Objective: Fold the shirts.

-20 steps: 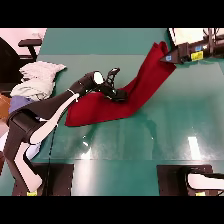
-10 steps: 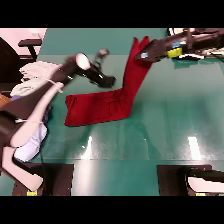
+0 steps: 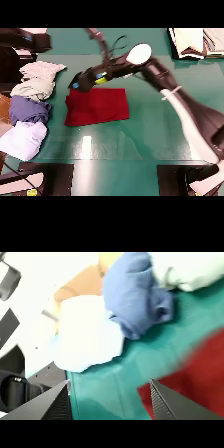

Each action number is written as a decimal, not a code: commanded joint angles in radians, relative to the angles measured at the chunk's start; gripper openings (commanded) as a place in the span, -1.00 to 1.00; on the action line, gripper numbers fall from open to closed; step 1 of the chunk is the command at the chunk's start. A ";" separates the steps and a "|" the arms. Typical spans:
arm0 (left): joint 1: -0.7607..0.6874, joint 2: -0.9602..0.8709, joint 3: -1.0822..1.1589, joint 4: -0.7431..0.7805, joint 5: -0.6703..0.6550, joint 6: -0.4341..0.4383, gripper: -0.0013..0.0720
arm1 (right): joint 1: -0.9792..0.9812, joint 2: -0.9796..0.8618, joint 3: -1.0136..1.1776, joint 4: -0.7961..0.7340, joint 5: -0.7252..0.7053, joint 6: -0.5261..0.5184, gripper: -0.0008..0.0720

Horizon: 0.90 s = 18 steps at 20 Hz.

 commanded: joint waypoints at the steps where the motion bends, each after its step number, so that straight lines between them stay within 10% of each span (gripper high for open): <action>1: 0.078 0.075 0.001 0.017 -0.063 0.001 -0.89 | 0.047 -0.111 0.106 -0.004 0.086 0.012 0.33; 9: 0.080 0.076 0.000 0.003 -0.126 0.000 -0.89 | -0.323 0.142 -0.429 -0.266 0.173 0.112 0.24; 13: 0.080 0.072 -0.002 -0.045 -0.118 0.000 -0.89 | -0.508 0.202 -0.671 -0.254 0.159 0.116 0.73; 18: 0.080 0.072 -0.002 -0.050 -0.110 0.000 -0.89 | -0.527 0.105 -0.726 -0.094 0.102 0.117 0.71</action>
